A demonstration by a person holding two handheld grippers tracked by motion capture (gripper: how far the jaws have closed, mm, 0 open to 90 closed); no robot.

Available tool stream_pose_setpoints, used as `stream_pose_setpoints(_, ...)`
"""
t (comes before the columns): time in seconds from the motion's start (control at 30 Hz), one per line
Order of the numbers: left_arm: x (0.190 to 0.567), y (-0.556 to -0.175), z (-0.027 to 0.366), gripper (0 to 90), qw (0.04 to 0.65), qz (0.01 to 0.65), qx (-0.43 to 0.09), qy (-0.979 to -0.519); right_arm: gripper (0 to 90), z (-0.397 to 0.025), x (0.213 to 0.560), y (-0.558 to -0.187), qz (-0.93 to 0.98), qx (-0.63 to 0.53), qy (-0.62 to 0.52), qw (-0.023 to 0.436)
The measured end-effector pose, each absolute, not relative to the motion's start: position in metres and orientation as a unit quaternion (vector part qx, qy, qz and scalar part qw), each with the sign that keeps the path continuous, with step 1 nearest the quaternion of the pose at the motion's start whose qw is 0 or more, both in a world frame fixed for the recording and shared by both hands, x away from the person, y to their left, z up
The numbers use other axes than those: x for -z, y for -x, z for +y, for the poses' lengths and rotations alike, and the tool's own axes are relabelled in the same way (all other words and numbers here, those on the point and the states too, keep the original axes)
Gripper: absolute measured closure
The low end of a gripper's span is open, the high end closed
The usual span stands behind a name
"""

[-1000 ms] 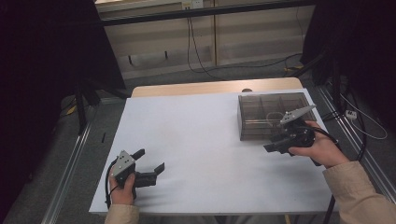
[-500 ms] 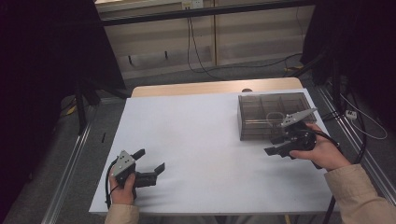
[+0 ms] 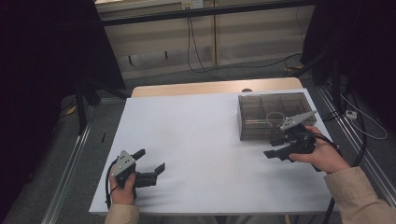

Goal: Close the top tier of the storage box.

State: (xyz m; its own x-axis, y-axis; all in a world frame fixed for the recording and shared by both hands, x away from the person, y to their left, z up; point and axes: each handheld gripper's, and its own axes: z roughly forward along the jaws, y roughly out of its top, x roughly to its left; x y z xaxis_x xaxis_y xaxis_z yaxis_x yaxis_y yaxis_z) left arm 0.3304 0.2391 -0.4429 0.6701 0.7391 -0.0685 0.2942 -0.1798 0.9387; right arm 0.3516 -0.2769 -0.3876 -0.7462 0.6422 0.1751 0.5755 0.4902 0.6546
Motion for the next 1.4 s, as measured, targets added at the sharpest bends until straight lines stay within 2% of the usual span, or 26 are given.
stream_pose_setpoints(1.4,0.443,-0.330,0.239,2.7,0.538,0.349,-0.206,-0.739,33.1,-0.272,0.403,-0.331,0.860,-0.373,-0.345,0.045)
